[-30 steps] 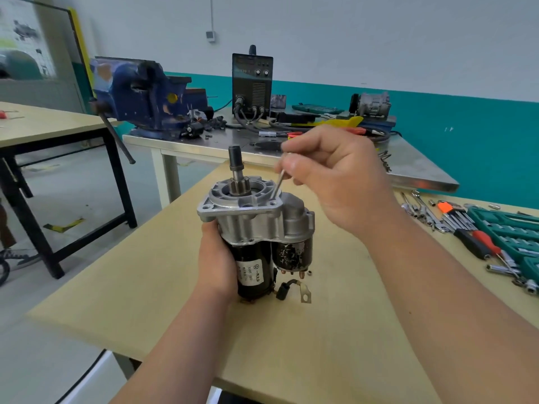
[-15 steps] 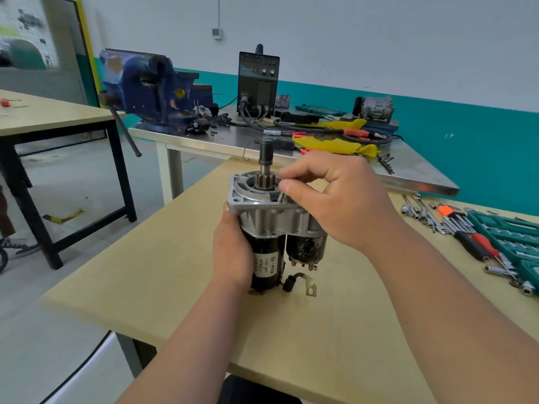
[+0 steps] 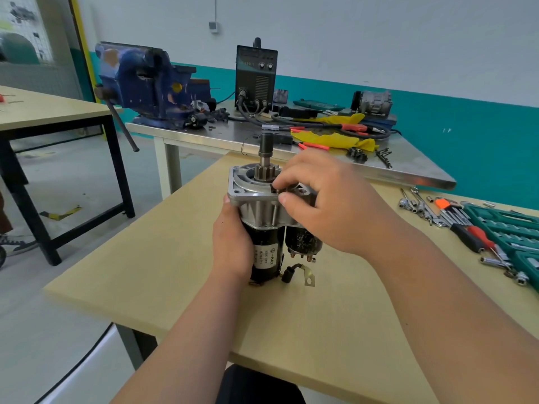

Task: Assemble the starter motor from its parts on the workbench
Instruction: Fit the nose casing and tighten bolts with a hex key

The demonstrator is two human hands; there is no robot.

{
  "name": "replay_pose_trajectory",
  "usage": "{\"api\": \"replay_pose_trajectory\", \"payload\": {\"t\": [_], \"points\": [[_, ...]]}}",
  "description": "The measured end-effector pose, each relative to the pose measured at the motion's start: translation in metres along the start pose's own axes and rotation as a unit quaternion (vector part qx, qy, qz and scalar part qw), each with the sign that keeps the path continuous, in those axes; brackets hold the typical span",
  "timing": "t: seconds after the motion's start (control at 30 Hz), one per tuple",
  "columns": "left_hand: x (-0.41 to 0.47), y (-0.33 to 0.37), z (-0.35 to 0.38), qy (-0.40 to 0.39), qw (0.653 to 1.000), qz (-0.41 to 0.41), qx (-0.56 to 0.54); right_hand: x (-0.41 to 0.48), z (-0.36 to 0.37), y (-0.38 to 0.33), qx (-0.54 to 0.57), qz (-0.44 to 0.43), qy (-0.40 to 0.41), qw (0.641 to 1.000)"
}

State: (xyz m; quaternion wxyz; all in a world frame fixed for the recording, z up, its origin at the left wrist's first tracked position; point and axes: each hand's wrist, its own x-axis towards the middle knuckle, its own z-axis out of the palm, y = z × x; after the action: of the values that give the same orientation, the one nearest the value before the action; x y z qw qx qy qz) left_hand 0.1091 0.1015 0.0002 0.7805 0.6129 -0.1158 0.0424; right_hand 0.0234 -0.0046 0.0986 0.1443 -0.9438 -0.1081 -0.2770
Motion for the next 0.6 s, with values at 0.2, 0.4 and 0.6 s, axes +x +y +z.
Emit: {"api": "replay_pose_trajectory", "payload": {"t": [0.2, 0.4, 0.6], "points": [[0.003, -0.005, -0.001, 0.015, 1.000, -0.016, -0.002, -0.002, 0.003, 0.003, -0.033, -0.016, -0.020, 0.999], [0.005, -0.011, -0.001, 0.019, 0.999, -0.027, -0.002, -0.007, 0.010, 0.009, 0.018, -0.015, 0.014, 1.000], [0.004, -0.011, 0.002, 0.014, 0.999, -0.033, 0.002, -0.016, 0.015, 0.011, -0.020, -0.031, 0.067, 0.997]]}}
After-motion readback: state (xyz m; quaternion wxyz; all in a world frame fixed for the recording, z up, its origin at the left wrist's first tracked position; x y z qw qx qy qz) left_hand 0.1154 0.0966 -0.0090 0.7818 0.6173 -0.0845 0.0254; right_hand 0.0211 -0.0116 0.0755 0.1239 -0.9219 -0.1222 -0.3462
